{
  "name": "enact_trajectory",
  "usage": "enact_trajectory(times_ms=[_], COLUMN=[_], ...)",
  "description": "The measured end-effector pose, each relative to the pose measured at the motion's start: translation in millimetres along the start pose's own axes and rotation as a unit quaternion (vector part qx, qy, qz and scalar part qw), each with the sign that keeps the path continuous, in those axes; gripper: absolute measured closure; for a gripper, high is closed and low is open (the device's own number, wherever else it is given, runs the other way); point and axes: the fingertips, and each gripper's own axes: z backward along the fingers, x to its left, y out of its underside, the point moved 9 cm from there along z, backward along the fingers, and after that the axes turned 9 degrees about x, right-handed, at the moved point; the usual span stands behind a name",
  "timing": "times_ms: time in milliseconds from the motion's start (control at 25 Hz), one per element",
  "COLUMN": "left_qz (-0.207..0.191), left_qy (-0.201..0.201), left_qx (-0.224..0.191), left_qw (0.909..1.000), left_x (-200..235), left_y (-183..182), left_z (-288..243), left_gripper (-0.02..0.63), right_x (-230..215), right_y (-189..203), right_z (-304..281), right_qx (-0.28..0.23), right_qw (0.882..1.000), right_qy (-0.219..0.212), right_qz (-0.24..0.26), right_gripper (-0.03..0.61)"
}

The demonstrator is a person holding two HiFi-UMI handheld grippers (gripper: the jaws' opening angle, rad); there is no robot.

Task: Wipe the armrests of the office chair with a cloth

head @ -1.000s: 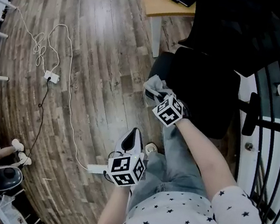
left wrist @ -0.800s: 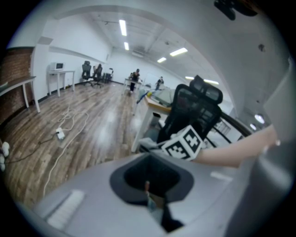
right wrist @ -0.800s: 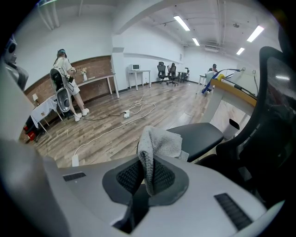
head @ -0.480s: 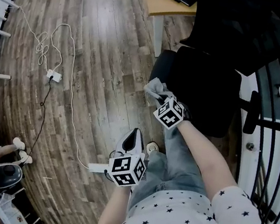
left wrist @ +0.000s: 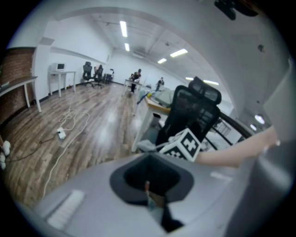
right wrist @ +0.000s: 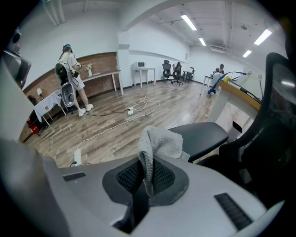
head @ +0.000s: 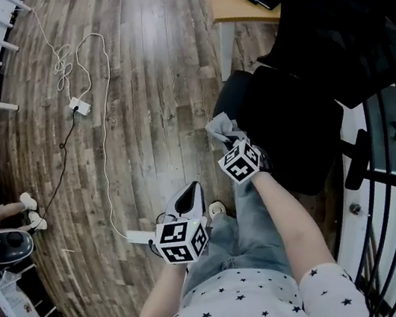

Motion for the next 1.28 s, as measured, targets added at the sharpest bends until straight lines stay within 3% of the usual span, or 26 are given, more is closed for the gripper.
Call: enact_trajectory(times_ms=[640, 1280], left_qz=[-0.007, -0.027], left_qy=[0.004, 0.032], left_qx=[-0.041, -0.067], left_qw=[0.9991, 0.9969], left_x=[3.2, 7.4], left_y=[-9.1, 18.8], left_z=[32.6, 88.3], left_gripper=[0.606, 0.606], right_x=[32.1, 108.6], right_y=[-0.6, 32.1], right_z=[65.8, 173.4], right_qx=[-0.07, -0.169], right_qw=[0.997, 0.979], right_qy=[0.016, 0.039], right_qz=[-0.035, -0.108], right_gripper=[0.552, 0.552])
